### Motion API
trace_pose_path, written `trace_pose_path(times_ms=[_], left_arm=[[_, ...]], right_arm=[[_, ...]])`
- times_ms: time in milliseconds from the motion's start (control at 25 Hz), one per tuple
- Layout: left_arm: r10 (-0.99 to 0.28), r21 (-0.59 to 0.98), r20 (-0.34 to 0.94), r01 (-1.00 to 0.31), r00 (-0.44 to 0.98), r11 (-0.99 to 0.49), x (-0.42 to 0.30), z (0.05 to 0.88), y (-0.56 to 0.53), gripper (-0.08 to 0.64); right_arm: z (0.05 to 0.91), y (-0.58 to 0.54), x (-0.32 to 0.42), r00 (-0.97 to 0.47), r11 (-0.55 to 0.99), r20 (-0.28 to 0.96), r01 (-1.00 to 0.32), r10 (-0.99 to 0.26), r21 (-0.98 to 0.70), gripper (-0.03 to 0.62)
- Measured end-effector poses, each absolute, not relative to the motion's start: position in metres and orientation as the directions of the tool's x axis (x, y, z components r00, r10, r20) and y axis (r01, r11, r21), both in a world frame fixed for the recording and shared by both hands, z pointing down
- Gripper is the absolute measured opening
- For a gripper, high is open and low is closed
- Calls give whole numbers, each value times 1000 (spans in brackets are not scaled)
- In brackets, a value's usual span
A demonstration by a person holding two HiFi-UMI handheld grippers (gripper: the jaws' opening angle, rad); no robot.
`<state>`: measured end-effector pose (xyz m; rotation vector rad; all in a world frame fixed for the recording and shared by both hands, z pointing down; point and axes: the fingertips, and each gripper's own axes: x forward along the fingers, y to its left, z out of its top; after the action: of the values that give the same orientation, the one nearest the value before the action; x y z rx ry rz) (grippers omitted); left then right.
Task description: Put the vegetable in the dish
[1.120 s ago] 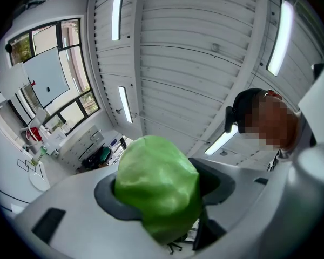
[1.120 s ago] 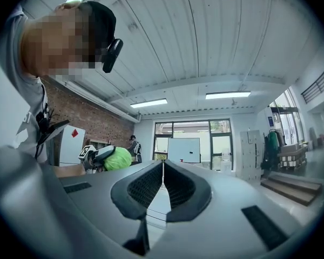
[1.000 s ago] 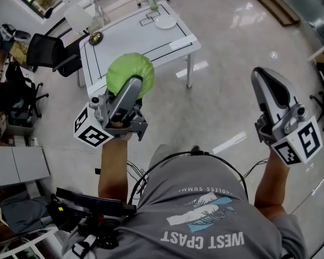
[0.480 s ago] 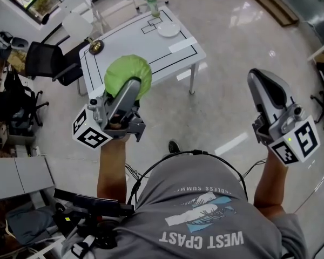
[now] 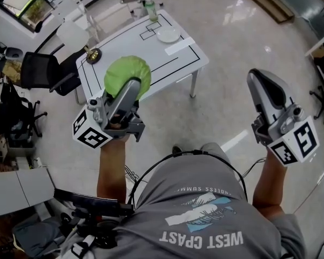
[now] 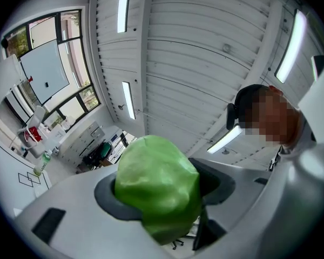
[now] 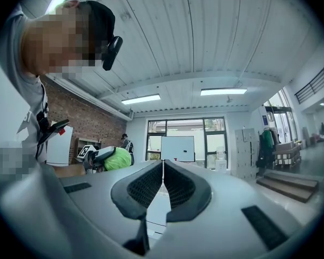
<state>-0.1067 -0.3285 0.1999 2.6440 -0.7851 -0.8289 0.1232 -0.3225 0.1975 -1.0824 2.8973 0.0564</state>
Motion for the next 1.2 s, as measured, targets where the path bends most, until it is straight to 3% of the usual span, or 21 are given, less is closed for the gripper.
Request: trace_pose_path(times_ms=[360,1200], left_arm=[[-613,459,-440,-423,656,-782,-86,220,-386,270],[-733,464,-324,-574,599,-674,-50,264,-543,270]], right_arm=[[208,-380,134,-774,774,-33,-633,-633,-11,8],[237,-536,155,-862,861,31,-507,-506,-44,8]])
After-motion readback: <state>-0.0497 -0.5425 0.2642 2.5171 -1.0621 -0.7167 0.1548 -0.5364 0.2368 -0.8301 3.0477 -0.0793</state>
